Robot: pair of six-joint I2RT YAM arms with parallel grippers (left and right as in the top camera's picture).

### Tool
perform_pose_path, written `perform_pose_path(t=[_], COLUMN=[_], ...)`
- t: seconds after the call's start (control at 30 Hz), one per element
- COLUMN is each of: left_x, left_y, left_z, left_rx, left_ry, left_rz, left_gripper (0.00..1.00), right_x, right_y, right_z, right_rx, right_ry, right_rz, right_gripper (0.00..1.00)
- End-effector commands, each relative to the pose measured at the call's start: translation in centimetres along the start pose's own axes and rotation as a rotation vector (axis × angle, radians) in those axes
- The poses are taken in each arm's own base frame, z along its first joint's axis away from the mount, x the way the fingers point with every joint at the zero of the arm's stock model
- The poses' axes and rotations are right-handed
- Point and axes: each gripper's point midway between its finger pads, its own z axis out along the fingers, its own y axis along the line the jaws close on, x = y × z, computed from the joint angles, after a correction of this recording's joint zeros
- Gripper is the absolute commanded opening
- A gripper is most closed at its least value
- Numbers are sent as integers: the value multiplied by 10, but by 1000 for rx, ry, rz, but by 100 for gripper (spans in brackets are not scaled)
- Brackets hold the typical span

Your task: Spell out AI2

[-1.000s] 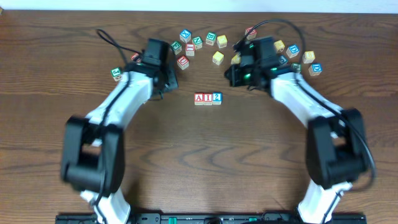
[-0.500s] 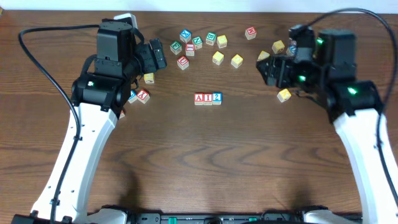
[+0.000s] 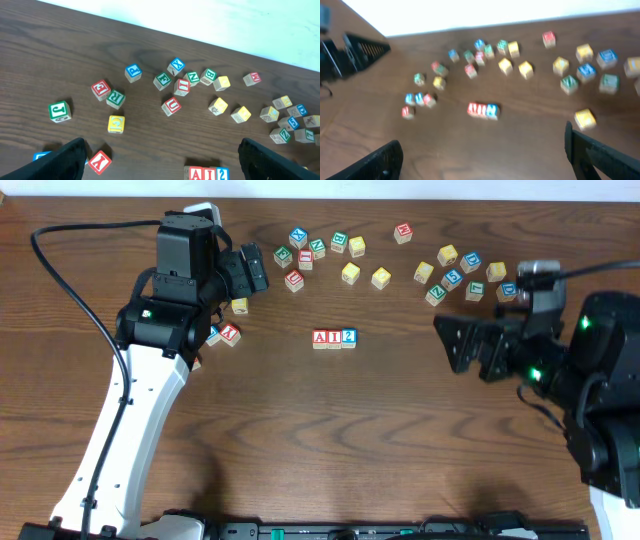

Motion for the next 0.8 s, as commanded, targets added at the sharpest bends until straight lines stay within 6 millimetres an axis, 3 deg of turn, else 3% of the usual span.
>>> perform_pose_path(t=[0.0,0.23,0.33,0.57,0.77], left_x=[-3,-3,-3,-3,-3], left_y=[1,1,1,1,1], left_z=[-1,-1,-1,-1,-1], left_rx=[-4,-4,-4,-4,-4], left_ry=[-7,-7,-6,-6,-6], left_rz=[14,14,14,14,14], left_gripper=[96,96,96,96,96], right_x=[2,-12,-13,-18,2], right_y=[-5,-59,-72,-76,-67], right_z=[-10,-24,-24,-17,-9], right_rx=[51,380,449,431,316], right_ry=[-13,-74,-70,-136,-270], right_rz=[-70,-98,-94,-183,-293], right_gripper=[99,99,99,99,99])
